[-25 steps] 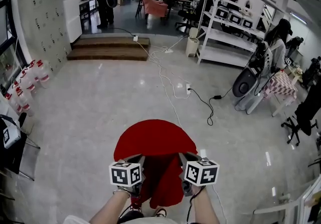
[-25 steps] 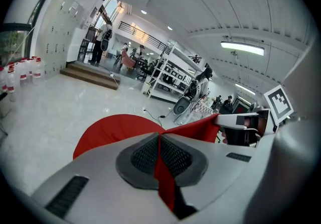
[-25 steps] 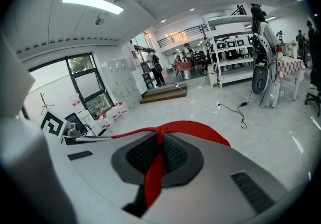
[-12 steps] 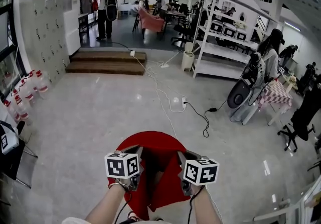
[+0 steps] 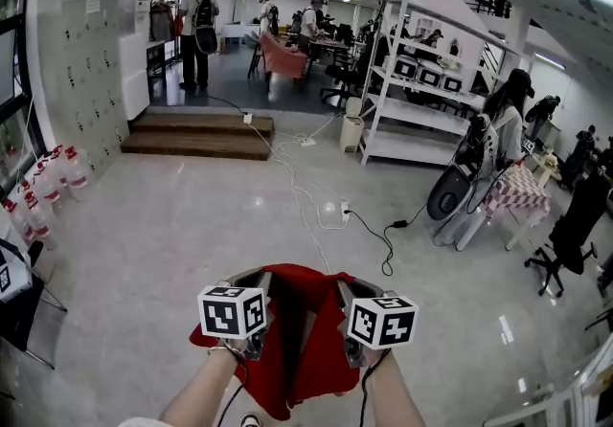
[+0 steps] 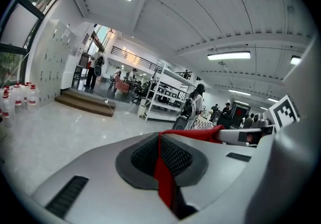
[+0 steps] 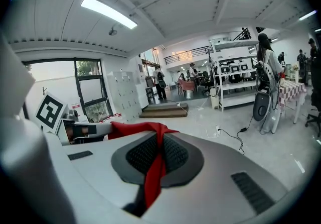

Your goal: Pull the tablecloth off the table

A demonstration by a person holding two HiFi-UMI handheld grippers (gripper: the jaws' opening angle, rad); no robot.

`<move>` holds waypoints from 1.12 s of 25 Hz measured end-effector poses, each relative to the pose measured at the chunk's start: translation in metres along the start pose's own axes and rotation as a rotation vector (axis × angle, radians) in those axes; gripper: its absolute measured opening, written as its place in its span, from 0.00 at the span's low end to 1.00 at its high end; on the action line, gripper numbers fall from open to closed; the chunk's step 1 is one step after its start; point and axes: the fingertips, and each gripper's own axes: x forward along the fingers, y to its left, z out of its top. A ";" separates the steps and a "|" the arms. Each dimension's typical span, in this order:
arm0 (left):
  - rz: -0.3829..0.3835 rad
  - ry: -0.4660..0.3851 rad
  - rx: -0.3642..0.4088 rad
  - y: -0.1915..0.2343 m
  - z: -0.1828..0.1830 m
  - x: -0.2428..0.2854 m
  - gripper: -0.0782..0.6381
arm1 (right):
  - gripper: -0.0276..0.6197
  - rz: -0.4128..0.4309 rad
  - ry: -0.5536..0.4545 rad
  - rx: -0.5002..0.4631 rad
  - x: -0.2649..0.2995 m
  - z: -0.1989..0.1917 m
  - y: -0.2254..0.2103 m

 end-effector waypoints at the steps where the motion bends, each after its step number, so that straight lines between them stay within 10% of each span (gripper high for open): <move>1: -0.005 -0.004 0.007 -0.001 0.003 -0.001 0.13 | 0.08 0.001 -0.005 -0.002 0.000 0.002 0.002; 12: -0.014 -0.066 0.048 -0.018 0.045 -0.005 0.13 | 0.08 0.047 -0.034 -0.074 -0.001 0.033 0.024; 28: 0.209 -0.167 0.046 0.005 0.072 -0.066 0.13 | 0.08 0.257 -0.060 -0.189 -0.012 0.071 0.056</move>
